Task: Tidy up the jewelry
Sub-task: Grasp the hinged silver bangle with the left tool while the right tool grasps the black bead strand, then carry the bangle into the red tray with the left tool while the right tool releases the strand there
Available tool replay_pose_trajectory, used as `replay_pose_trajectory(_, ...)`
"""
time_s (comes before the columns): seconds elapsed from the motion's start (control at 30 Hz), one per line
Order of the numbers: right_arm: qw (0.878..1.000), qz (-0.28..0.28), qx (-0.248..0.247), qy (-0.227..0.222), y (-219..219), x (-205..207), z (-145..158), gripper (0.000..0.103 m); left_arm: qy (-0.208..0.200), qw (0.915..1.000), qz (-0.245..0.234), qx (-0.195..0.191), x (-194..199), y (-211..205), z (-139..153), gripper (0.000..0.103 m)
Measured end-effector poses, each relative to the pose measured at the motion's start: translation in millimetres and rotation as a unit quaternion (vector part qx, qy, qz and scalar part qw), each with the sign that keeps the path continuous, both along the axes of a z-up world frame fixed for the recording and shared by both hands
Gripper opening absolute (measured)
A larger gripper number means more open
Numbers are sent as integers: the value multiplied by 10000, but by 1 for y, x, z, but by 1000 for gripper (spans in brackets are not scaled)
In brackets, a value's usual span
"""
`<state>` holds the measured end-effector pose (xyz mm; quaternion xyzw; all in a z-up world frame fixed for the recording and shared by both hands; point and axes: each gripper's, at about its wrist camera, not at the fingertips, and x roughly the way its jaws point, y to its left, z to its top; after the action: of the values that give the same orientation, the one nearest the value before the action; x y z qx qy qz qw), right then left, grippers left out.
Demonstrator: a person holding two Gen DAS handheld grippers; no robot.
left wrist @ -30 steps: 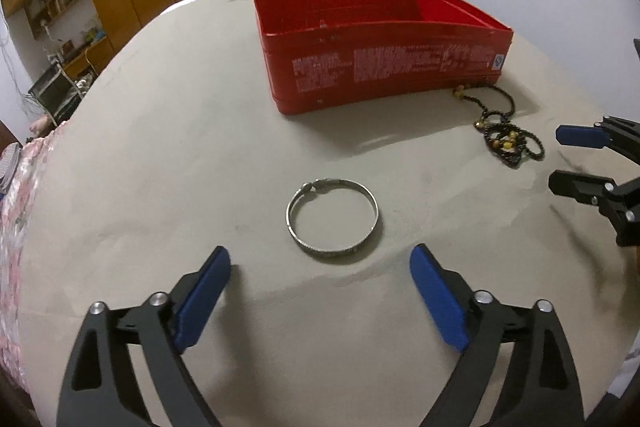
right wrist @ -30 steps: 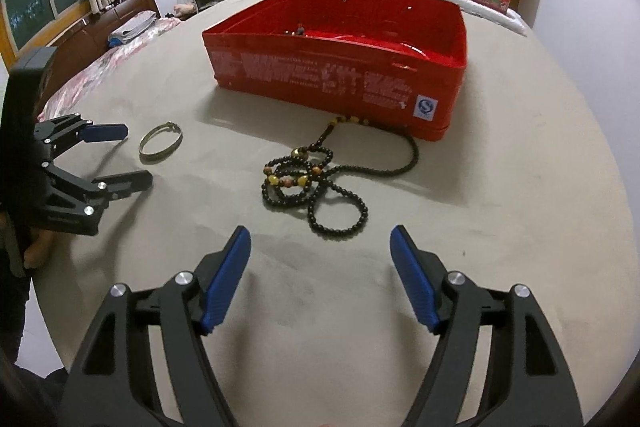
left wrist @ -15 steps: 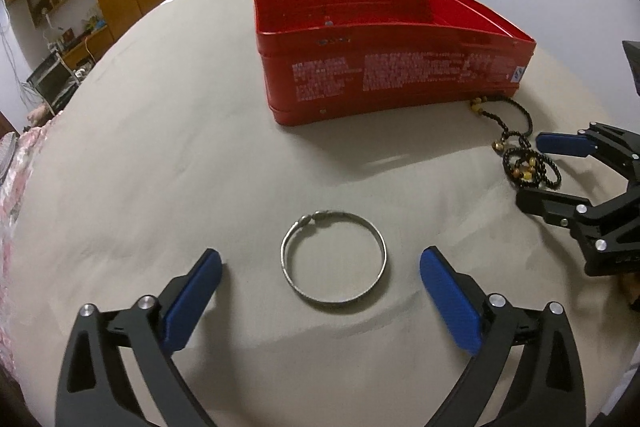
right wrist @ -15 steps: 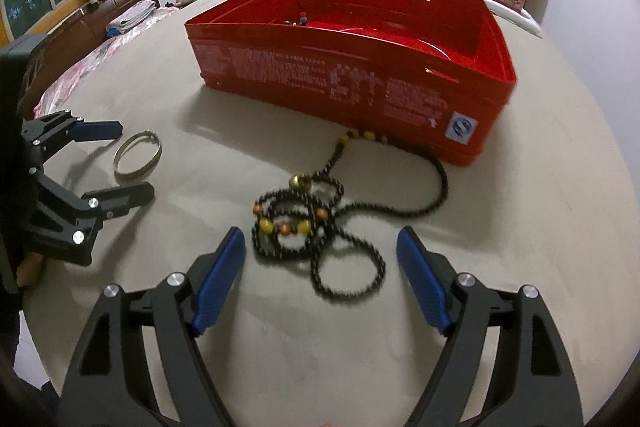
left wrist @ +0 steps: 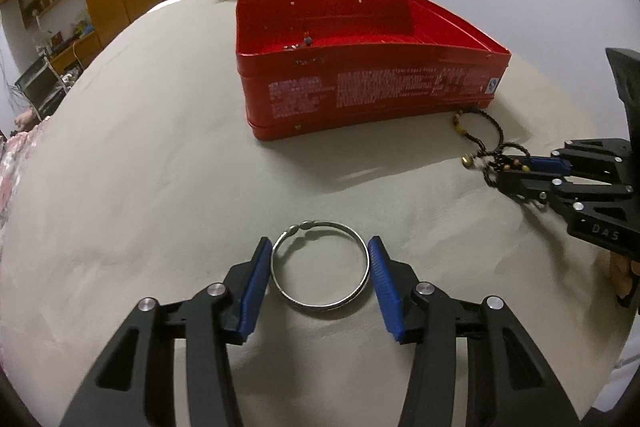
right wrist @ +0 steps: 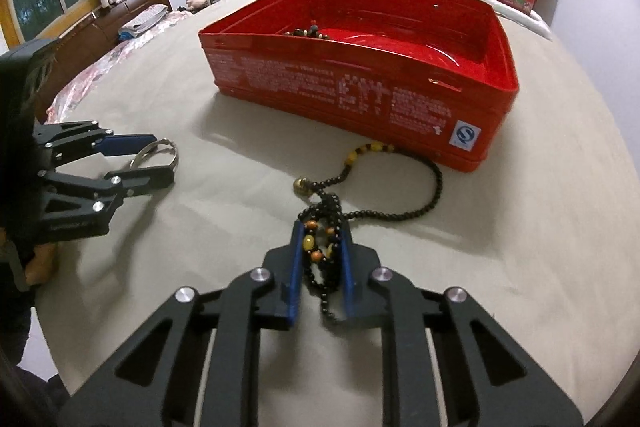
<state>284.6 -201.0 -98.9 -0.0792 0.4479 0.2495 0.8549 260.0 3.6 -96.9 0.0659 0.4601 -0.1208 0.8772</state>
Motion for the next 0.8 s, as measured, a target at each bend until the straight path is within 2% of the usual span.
replay_pose_trajectory(0.07,10000,-20,61,-12,-3,-3,4,6,-14,10000,6,-16,-1,0,1,49)
replay_pose_trajectory(0.43,9993,-85,280,-232,-19,-15,32,6,-282,9996,26,2,-11,-4,24,49)
replay_pose_trajectory(0.8,9974,-31,384,-607,-26,-24,74,6,-699,9975,-40,57,-25,-15,65,49)
